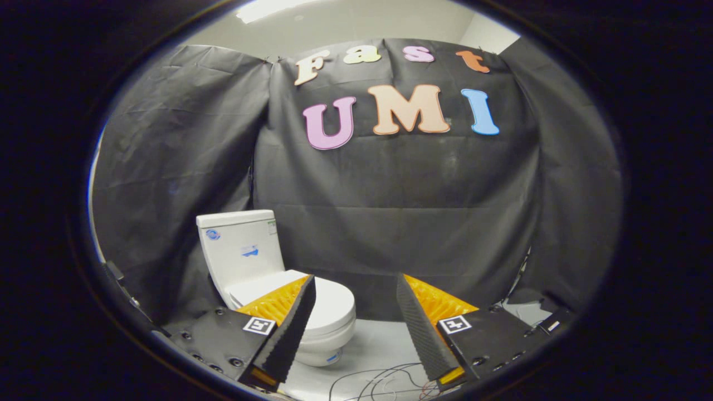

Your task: Open the toilet lid.

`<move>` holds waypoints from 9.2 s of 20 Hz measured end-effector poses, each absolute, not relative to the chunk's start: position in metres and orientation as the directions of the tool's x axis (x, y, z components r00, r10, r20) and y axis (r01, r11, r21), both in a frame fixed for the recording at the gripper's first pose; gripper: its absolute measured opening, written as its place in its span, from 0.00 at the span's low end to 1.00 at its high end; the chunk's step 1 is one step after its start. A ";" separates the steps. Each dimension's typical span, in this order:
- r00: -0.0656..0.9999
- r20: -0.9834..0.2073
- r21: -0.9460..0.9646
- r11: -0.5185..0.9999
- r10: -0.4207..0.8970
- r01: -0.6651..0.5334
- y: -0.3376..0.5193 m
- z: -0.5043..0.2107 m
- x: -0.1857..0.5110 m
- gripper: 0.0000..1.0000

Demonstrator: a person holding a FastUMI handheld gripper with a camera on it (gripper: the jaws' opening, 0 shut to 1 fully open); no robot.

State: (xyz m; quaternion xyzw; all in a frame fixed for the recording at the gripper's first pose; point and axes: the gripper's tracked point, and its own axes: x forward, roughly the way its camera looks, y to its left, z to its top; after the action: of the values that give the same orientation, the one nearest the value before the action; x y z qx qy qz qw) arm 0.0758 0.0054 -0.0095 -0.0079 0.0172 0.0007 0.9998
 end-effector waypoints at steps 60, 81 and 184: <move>0.807 -0.519 0.777 0.238 -0.282 0.583 0.218 -0.327 0.146 0.79; 0.864 -0.487 0.824 0.261 -0.130 0.504 0.240 -0.323 0.173 0.15; 0.948 -0.315 0.008 0.999 0.036 -0.035 0.511 -0.084 0.335 0.40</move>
State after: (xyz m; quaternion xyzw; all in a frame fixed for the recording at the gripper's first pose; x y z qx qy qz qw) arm 0.3354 0.5113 -0.0842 0.0010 0.1598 0.0179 0.9870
